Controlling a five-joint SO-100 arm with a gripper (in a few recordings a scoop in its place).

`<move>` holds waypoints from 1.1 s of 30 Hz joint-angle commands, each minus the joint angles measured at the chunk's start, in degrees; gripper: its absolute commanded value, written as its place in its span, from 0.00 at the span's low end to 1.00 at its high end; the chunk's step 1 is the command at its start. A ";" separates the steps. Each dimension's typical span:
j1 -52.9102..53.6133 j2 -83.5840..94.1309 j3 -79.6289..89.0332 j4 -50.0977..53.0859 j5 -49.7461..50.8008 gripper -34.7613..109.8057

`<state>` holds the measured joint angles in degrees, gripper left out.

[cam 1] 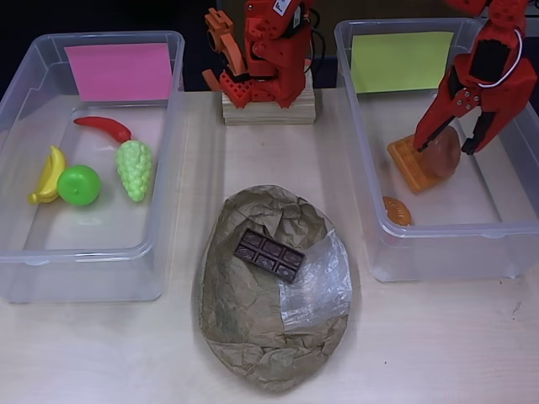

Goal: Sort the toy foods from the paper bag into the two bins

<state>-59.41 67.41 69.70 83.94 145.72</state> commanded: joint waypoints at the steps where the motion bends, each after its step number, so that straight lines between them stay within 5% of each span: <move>1: 0.18 -1.93 -6.42 2.02 -3.25 0.51; 13: 2.90 -1.76 -21.53 20.92 -14.24 0.53; 25: 8.79 12.57 -14.85 21.18 -31.55 0.51; 33: 22.94 23.12 0.26 16.61 -51.50 0.50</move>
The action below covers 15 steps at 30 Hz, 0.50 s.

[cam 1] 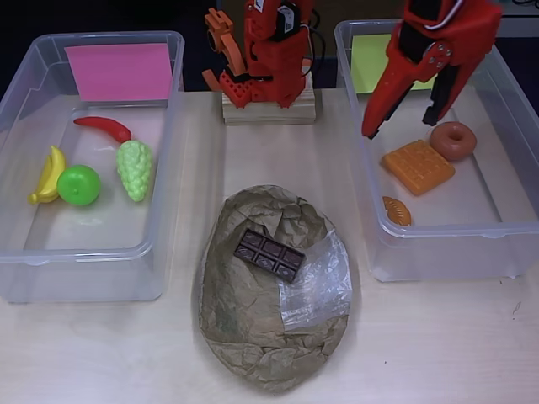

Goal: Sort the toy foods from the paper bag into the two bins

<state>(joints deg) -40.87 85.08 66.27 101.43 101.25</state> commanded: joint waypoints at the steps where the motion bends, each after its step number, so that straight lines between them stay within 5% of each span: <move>1: 6.50 6.33 5.19 -0.88 -10.46 0.49; 15: 31.46 15.38 32.43 -15.73 -56.60 0.49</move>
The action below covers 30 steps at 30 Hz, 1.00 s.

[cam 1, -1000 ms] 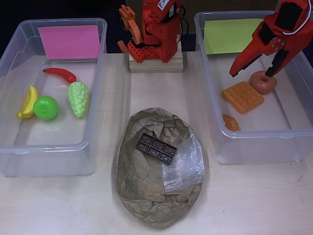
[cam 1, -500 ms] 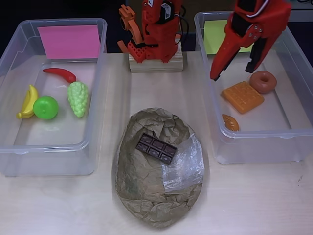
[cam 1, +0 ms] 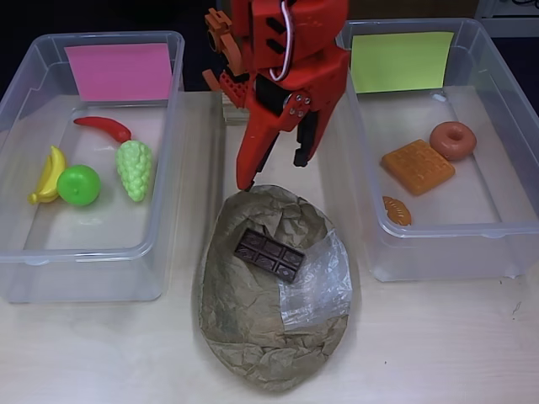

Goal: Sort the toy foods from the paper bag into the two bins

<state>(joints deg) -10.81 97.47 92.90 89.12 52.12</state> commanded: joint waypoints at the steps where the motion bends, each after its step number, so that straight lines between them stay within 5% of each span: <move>1: 1.58 2.99 7.73 -4.75 -10.72 0.49; 13: 1.67 -6.77 14.06 -22.94 -29.18 0.51; 30: 2.02 -15.91 15.82 -32.96 -26.63 0.48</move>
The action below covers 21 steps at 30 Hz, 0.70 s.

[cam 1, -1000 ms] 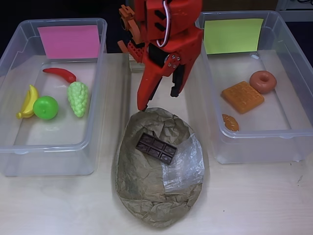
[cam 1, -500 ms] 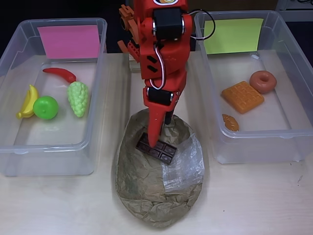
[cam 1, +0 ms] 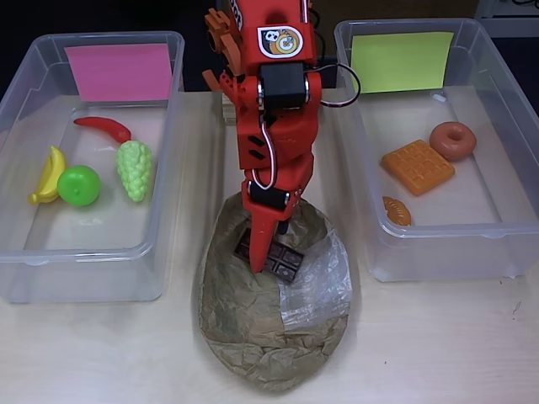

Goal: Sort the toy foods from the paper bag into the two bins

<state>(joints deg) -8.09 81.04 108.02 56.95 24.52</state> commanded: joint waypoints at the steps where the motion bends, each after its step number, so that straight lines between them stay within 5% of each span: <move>1: -0.70 0.18 0.97 -1.41 0.97 0.49; 21: 0.44 -10.11 2.46 -9.23 2.02 0.49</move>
<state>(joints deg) -7.56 71.37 110.74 47.29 25.05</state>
